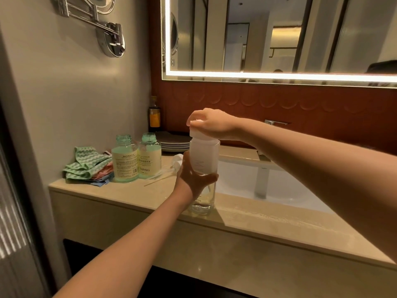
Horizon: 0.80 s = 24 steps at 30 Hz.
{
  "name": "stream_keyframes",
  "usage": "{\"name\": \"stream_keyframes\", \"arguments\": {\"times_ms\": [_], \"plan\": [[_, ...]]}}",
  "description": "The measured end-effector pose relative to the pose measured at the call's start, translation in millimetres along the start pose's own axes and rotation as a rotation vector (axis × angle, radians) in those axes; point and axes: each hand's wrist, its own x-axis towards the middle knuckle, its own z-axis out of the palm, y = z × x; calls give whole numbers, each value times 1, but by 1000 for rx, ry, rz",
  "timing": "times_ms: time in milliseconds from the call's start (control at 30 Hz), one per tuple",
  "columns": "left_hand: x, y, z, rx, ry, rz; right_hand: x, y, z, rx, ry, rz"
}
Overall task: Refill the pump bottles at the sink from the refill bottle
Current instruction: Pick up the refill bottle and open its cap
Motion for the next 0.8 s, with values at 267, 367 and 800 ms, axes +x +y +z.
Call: {"name": "stream_keyframes", "arguments": {"times_ms": [267,367,800], "plan": [[3,-1,1,2,15,-28,2,-1,3,-478,212,89],[4,-3,1,2,11,-20,3,2,7,-463,208,32],[5,-6,2,18,22,-2,6,-4,10,-526,242,123]]}}
